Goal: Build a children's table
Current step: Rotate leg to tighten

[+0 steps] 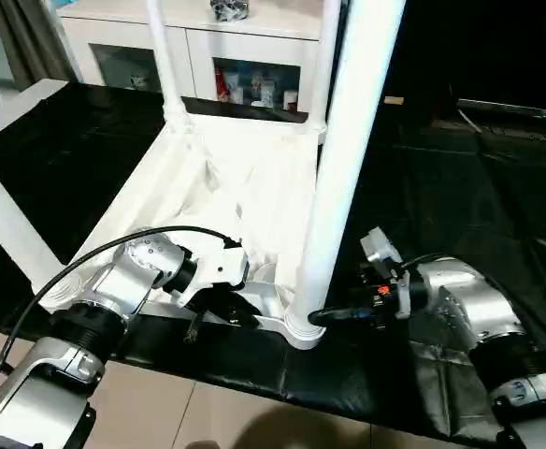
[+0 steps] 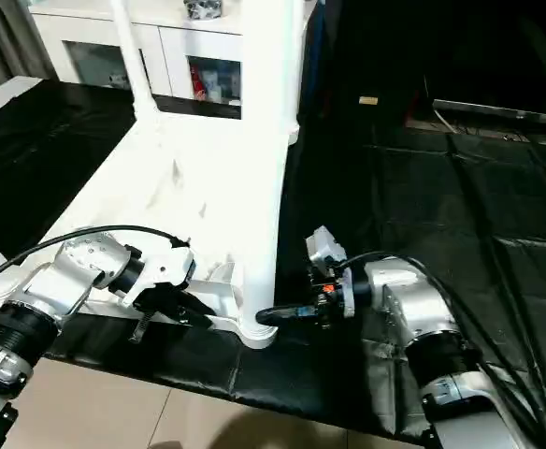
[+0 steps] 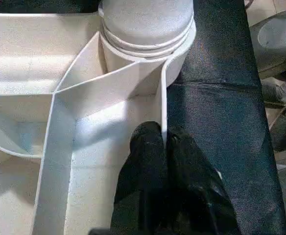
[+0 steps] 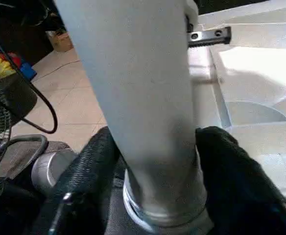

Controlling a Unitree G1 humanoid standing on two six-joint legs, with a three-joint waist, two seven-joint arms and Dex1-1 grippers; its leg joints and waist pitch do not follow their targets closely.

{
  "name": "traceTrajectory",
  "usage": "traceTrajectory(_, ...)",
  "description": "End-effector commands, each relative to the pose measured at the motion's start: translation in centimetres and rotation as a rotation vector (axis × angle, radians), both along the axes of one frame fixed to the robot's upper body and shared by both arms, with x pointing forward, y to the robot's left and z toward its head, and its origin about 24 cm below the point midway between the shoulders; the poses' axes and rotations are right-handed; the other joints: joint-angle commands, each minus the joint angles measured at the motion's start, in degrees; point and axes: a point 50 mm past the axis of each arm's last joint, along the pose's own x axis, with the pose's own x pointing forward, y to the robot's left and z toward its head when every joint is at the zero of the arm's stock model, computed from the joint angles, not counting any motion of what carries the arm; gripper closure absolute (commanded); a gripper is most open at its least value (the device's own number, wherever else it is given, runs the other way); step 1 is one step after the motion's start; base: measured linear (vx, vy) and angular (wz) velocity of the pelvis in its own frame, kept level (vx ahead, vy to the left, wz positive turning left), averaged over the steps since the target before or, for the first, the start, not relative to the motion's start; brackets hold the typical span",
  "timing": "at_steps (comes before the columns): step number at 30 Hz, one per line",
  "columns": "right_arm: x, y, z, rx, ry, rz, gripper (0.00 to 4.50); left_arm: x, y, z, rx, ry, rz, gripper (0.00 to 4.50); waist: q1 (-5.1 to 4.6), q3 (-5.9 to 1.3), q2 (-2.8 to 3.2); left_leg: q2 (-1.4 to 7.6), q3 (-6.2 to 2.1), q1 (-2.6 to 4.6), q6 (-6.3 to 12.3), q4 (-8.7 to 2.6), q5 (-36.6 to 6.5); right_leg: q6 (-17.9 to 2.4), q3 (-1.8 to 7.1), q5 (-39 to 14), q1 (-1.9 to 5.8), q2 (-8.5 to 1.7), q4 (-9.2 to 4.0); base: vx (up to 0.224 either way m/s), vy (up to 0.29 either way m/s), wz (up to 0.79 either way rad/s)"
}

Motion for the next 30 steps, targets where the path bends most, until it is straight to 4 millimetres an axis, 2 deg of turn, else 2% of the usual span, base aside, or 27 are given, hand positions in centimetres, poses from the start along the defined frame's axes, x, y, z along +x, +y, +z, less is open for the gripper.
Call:
traceTrajectory(1, 0.3, 0.3, 0.4, 0.004, -0.001, 0.021, 2.23, -0.7, -1.1, 0.0, 0.02, 0.008, -0.114, 4.5, -0.33, -4.09, -0.34, 0.57, 0.77, -0.13, 4.08, -3.72, -6.46, -12.07, 3.09, -10.79, 3.62, -3.11, -3.06, 0.0, 0.0, 0.0)
traceTrajectory(7, 0.1, 0.5, 0.4, 0.011, 0.008, 0.037, 2.47, -0.8, -1.1, -0.1, 0.025, 0.009, -0.118, 4.5, -0.34, -4.11, -0.35, 0.54, 0.77, -0.16, 4.14, -3.66, -6.15, -12.05, 3.09, -10.37, 3.65, -3.07, -2.98, 0.0, 0.0, 0.0)
traceTrajectory(16, -0.1, 0.6, 0.2, 0.02, 0.013, 0.038, 2.48, -0.6, -1.1, -0.3, 0.031, 0.006, -0.079, 4.5, -0.34, -4.19, -0.15, 0.52, 0.76, -0.1, 3.95, -3.59, -6.4, -12.39, 3.09, -9.63, 3.67, -3.03, -2.9, 0.0, 0.0, 0.0)
traceTrajectory(20, -0.2, 1.0, 0.2, 0.067, 0.013, -0.029, 2.48, 0.1, -1.3, -0.5, 0.026, 0.008, 0.026, 4.5, -0.35, -4.09, -0.16, 0.53, 0.79, -0.13, 3.85, -3.62, -6.6, -12.38, 3.11, -9.87, 3.67, -3.02, -2.96, 0.0, 0.0, 0.0)
traceTrajectory(21, -0.2, 1.4, 0.2, 0.087, 0.02, -0.084, 2.48, 0.7, -1.8, -0.3, -0.008, 0.006, 0.097, 4.5, -0.32, -3.98, 0.08, 0.49, 0.81, 0.07, 3.49, -3.68, -7.71, -12.09, 3.1, -11.54, 3.53, -3.03, -3.21, 0.0, 0.0, 0.0)
traceTrajectory(22, -0.1, 1.5, -0.1, 0.067, 0.025, -0.121, 2.48, 1.0, -2.0, -0.2, -0.028, 0.006, 0.136, 4.5, -0.3, -3.74, 0.03, 0.45, 0.92, 0.33, 2.87, -3.75, -8.88, -11.42, 3.17, -13.97, 3.32, -2.97, -3.66, 0.0, 0.0, 0.0)
traceTrajectory(24, 0.0, 1.9, -0.6, 0.035, 0.016, -0.165, 2.48, 1.4, -2.4, -0.1, -0.054, 0.006, 0.191, 4.5, -0.65, -3.43, -0.16, 0.06, 0.83, 0.13, 1.92, -3.94, -10.96, -9.38, 3.07, -19.76, 3.57, -3.0, -4.19, 0.0, 0.0, 0.0)
traceTrajectory(25, 0.3, 2.6, -1.0, -0.006, 0.005, -0.237, 2.49, 1.8, -3.0, 0.1, -0.078, 0.003, 0.242, 4.5, -0.86, -3.17, -0.1, -0.26, 0.78, 0.28, 1.36, -4.05, -12.65, -6.44, 2.97, -26.44, 3.41, -3.0, -5.02, 0.0, 0.0, 0.0)
traceTrajectory(26, 0.3, 2.7, -1.1, -0.01, 0.004, -0.246, 2.49, 1.8, -3.1, 0.1, -0.08, 0.003, 0.247, 4.5, -1.04, -3.08, -0.26, -0.39, 0.78, 0.31, 1.09, -4.02, -12.9, -5.64, 2.95, -28.01, 3.33, -3.02, -5.25, 0.0, 0.0, 0.0)
traceTrajectory(28, 0.7, 3.6, -1.2, -0.018, 0.011, -0.301, 2.5, 2.1, -3.6, 0.2, -0.094, 0.0, 0.277, 4.5, -1.88, -2.82, -0.22, -0.78, 0.52, 0.29, 0.75, -4.11, -14.35, -3.44, 2.55, -32.55, 3.38, -2.89, -5.93, 0.0, 0.0, 0.0)
traceTrajectory(29, 0.8, 3.9, -1.1, -0.019, 0.009, -0.322, 2.51, 2.1, -3.8, 0.2, -0.099, 0.001, 0.288, 4.5, -2.38, -2.97, -0.36, -0.95, 0.37, 0.36, 0.85, -4.01, -14.79, -2.27, 2.32, -34.32, 3.42, -2.97, -6.26, 0.0, 0.0, 0.0)
traceTrajectory(30, 0.9, 4.0, -1.1, -0.019, 0.008, -0.329, 2.51, 2.2, -3.8, 0.2, -0.1, 0.001, 0.292, 4.5, -2.61, -2.98, -0.29, -0.95, 0.36, 0.35, 0.93, -4.0, -14.76, -2.11, 2.3, -34.4, 3.34, -2.92, -6.33, 0.0, 0.0, 0.0)
